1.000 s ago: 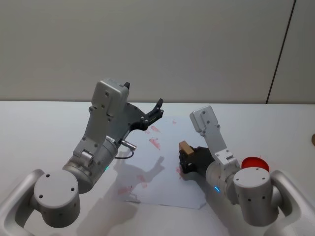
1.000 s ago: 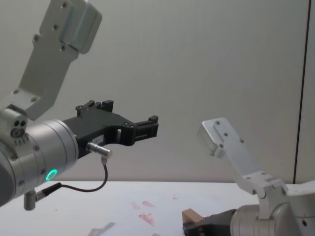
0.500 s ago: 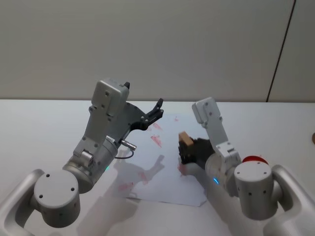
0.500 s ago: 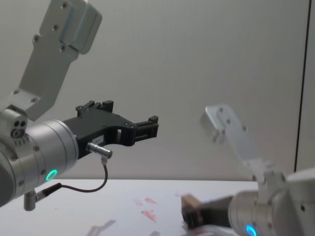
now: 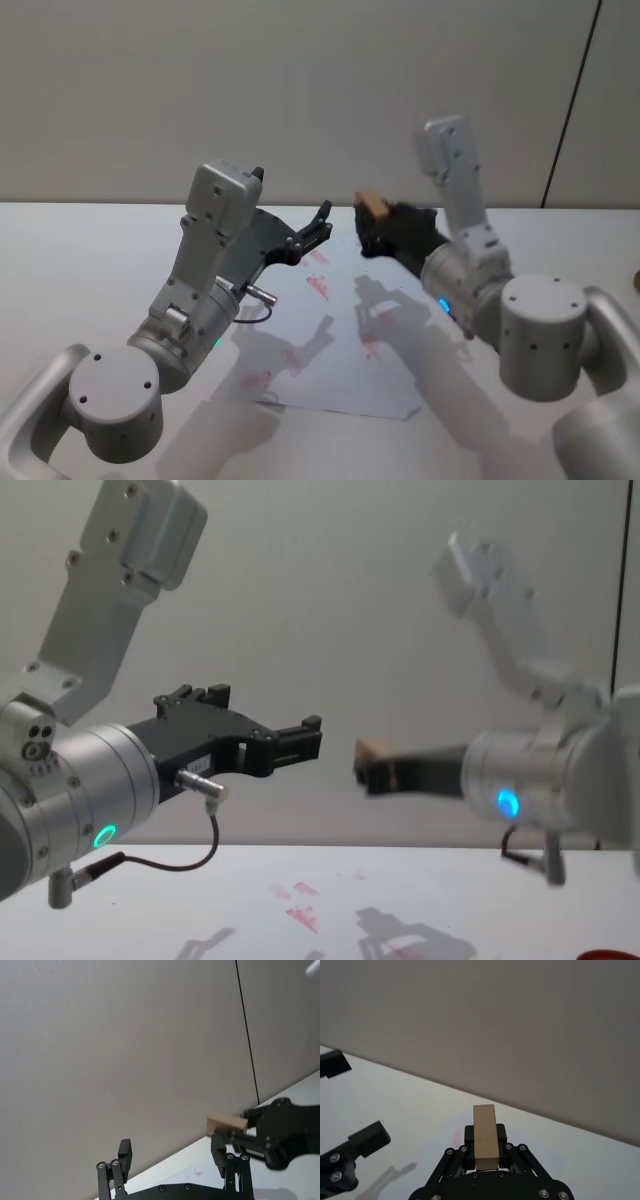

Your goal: Use the one hand to pick up the stamp and affix it onto the A4 paper.

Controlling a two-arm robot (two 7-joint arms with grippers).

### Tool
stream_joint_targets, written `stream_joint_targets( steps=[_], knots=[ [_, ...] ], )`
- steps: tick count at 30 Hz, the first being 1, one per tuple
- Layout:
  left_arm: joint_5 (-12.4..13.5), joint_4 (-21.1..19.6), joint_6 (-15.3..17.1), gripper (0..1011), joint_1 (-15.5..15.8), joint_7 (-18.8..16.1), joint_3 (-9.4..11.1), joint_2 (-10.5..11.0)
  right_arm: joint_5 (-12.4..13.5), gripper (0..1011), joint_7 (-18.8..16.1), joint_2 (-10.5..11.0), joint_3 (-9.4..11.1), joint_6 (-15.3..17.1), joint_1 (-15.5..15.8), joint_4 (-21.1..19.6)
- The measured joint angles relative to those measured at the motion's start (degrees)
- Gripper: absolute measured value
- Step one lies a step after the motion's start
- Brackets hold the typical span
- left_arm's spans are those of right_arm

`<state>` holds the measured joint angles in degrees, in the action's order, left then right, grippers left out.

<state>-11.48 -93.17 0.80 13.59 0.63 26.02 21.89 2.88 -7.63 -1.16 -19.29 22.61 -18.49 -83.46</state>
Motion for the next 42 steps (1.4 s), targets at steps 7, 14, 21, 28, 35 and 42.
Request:
stream_joint_targets(
  steps=[7, 14, 21, 28, 35, 42],
  knots=[
    [0.0, 0.0, 0.0, 1003, 0.0, 0.0, 0.0, 0.0, 1.8, 221, 1.3, 1.6, 1.4, 1.2, 1.6, -4.9],
    [0.0, 0.0, 0.0, 1003, 0.0, 0.0, 0.0, 0.0, 3.4, 221, 3.0, 4.4, 3.0, 2.9, 5.1, -10.1],
    [0.0, 0.0, 0.0, 1003, 0.0, 0.0, 0.0, 0.0, 5.0, 221, 4.4, 7.4, 4.2, 4.7, 9.7, -15.4],
    [0.0, 0.0, 0.0, 1003, 0.0, 0.0, 0.0, 0.0, 6.0, 221, 5.9, 9.7, 5.2, 5.6, 13.4, -18.5],
    [0.0, 0.0, 0.0, 1003, 0.0, 0.0, 0.0, 0.0, 6.1, 221, 7.9, 11.6, 6.4, 5.8, 16.1, -19.7],
    [0.0, 0.0, 0.0, 1003, 0.0, 0.0, 0.0, 0.0, 5.9, 222, 9.1, 12.8, 7.3, 6.1, 17.6, -19.1]
  ],
)
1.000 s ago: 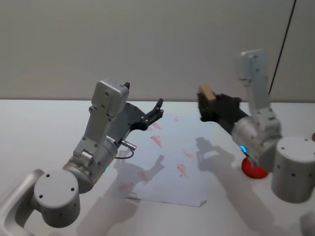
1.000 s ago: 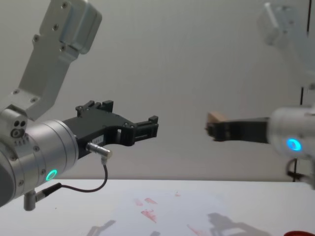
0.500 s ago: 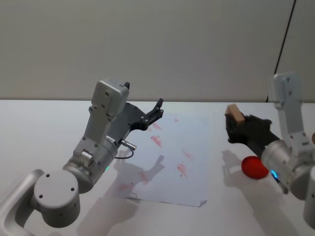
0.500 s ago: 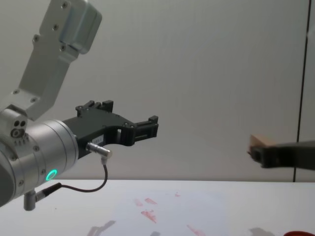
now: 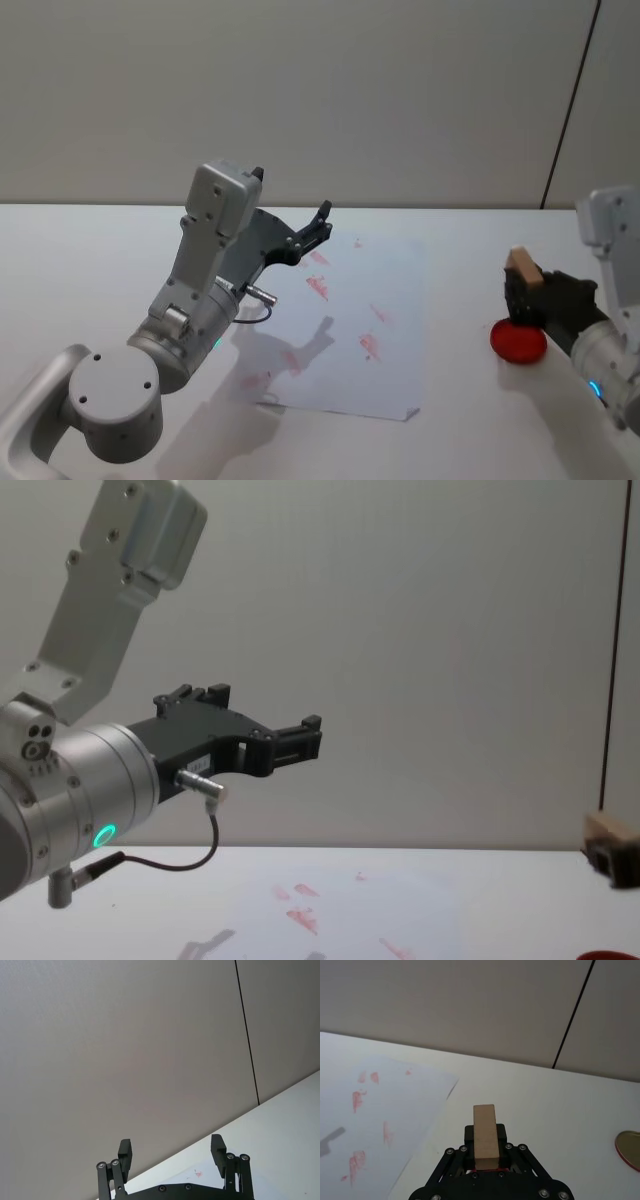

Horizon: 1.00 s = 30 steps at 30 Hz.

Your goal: Use the one hand to pick up the stamp and affix it onto the A4 paper.

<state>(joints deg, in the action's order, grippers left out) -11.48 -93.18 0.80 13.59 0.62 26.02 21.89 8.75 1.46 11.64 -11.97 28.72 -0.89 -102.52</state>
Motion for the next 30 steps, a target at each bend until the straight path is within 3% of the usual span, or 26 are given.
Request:
stream_joint_targets(
  steps=[30],
  knots=[
    [0.0, 0.0, 0.0, 1003, 0.0, 0.0, 0.0, 0.0, -2.0, 247, 0.2, 0.5, 0.6, 1.3, 1.7, 6.1]
  ],
)
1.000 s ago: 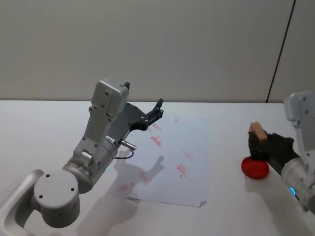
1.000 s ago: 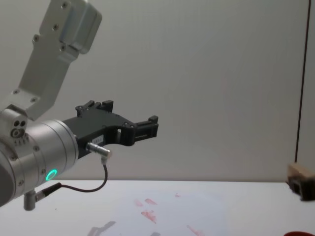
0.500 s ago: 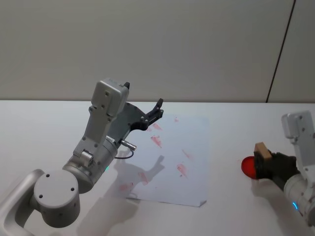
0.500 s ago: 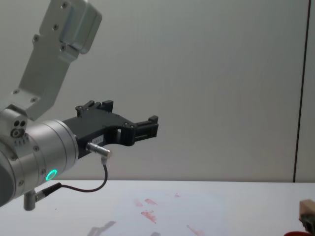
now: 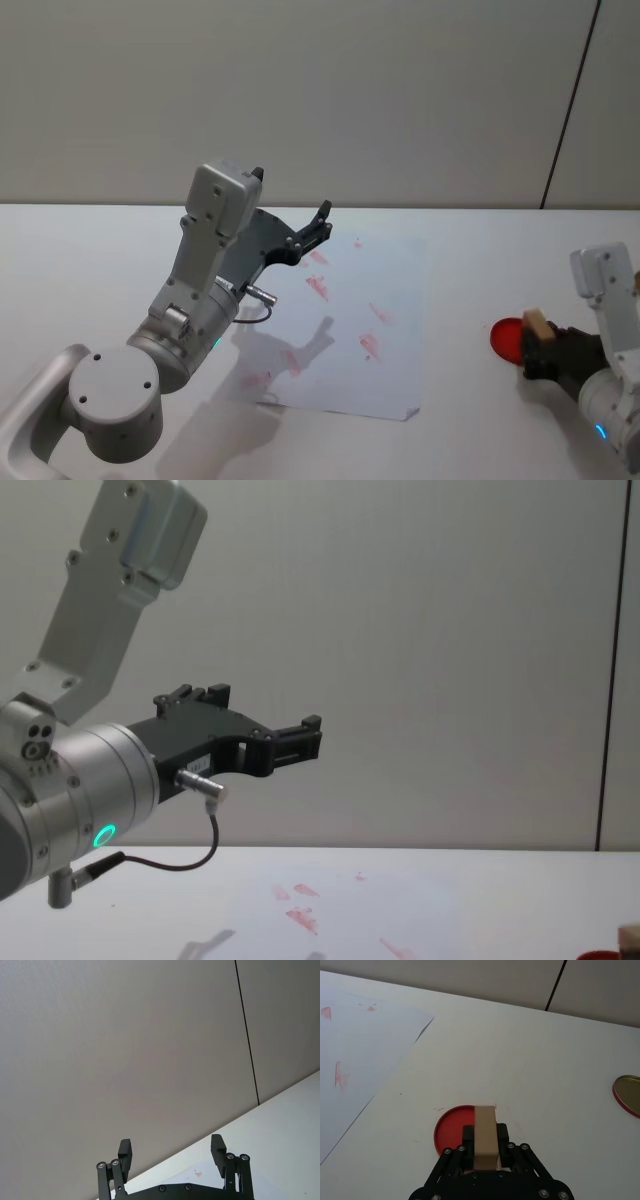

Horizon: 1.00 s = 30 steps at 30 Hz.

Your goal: Use the one hand to pick up the stamp and affix it onto the A4 paper.

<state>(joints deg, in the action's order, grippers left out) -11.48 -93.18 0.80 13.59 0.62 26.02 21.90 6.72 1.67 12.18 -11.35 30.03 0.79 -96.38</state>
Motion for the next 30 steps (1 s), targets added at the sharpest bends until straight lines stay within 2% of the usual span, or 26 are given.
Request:
stream_joint_targets(
  steps=[1, 7, 8, 11, 15, 20, 25, 30],
  knots=[
    [0.0, 0.0, 0.0, 1003, 0.0, 0.0, 0.0, 0.0, 0.0, 302, 0.0, 0.0, 0.0, 0.0, 0.0, 0.1],
    [0.0, 0.0, 0.0, 1002, 0.0, 0.0, 0.0, 0.0, -0.2, 464, 0.0, 0.0, 0.1, 0.1, 0.0, 0.5],
    [0.0, 0.0, 0.0, 1003, 0.0, 0.0, 0.0, 0.0, -0.2, 526, 0.0, 0.0, 0.1, 0.1, 0.0, 0.5],
    [0.0, 0.0, 0.0, 1003, 0.0, 0.0, 0.0, 0.0, -0.3, 585, 0.1, -0.1, 0.1, 0.1, 0.1, 0.7],
    [0.0, 0.0, 0.0, 1003, 0.0, 0.0, 0.0, 0.0, -0.3, 748, 0.1, -0.1, 0.1, 0.1, 0.1, 0.7],
    [0.0, 0.0, 0.0, 1003, 0.0, 0.0, 0.0, 0.0, -0.4, 891, 0.1, -0.1, 0.1, 0.1, 0.1, 0.9],
    [0.0, 0.0, 0.0, 1003, 0.0, 0.0, 0.0, 0.0, -0.4, 1001, 0.1, -0.1, 0.1, 0.1, 0.1, 0.9],
    [0.0, 0.0, 0.0, 1003, 0.0, 0.0, 0.0, 0.0, -0.5, 1001, 0.0, -0.3, 0.1, -0.7, 0.0, 0.9]
  ],
)
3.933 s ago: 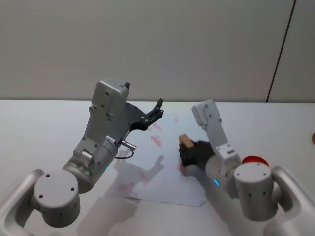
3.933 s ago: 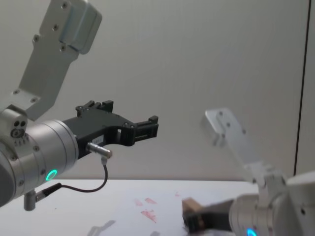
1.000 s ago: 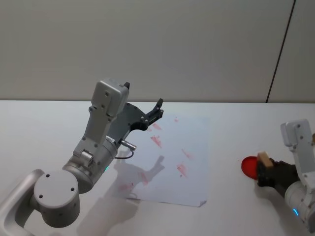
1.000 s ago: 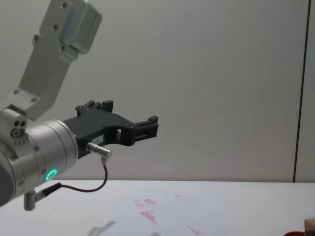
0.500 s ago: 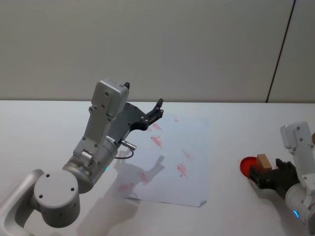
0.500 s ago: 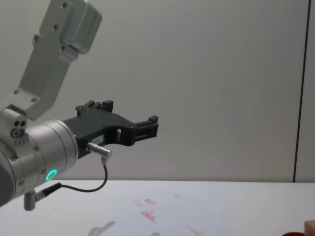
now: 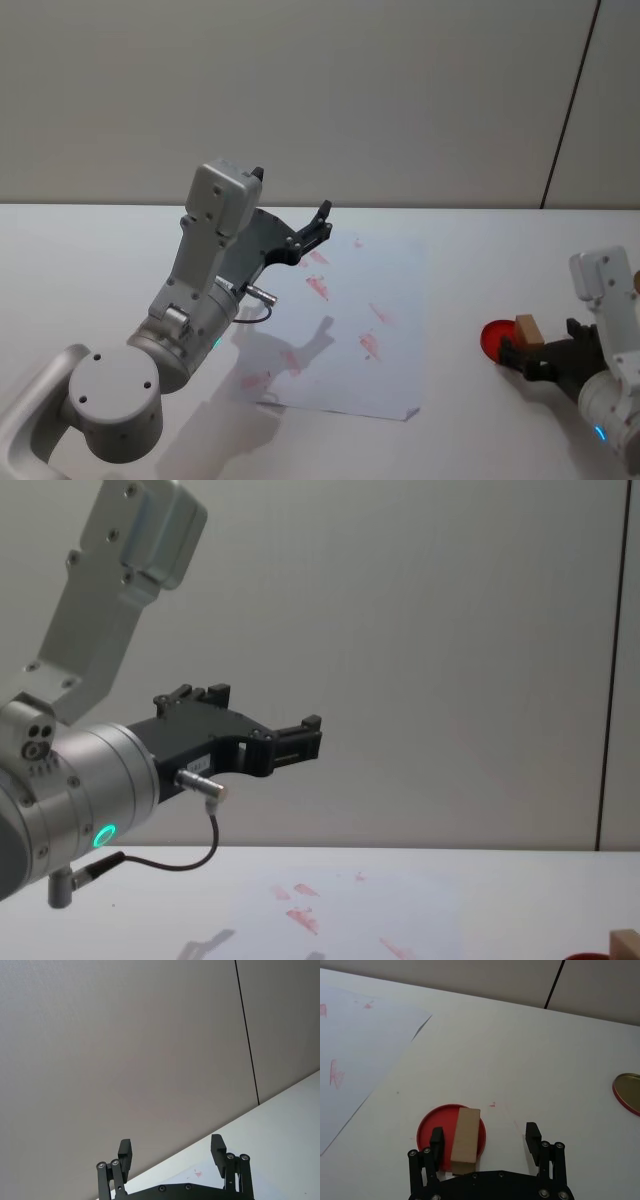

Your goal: Use the one hand to pick up the stamp and affix it onto the A4 paper.

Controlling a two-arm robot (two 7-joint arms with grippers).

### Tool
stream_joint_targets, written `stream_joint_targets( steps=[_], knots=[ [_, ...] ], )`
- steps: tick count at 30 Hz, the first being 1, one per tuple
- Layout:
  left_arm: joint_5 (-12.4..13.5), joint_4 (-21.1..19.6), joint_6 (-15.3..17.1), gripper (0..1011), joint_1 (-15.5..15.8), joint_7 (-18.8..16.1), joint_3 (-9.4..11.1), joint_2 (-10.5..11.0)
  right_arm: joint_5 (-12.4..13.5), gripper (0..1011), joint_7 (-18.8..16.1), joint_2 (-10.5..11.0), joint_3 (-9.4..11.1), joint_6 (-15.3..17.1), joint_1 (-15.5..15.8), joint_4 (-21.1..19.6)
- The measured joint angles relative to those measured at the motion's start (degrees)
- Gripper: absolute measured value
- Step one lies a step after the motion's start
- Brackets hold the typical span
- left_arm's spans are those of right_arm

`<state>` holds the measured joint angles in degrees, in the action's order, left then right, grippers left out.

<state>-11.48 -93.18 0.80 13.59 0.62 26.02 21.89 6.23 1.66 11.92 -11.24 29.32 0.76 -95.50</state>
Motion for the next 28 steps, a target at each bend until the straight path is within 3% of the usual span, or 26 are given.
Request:
stream_joint_targets(
  steps=[12, 28],
  knots=[
    [0.0, 0.0, 0.0, 1003, 0.0, 0.0, 0.0, 0.0, 0.1, 1001, -0.1, -0.7, 0.1, -2.6, -0.5, -0.4],
    [0.0, 0.0, 0.0, 1003, 0.0, 0.0, 0.0, 0.0, 0.3, 1001, -0.4, -1.1, 0.2, -3.4, -0.8, -0.6]
  ],
)
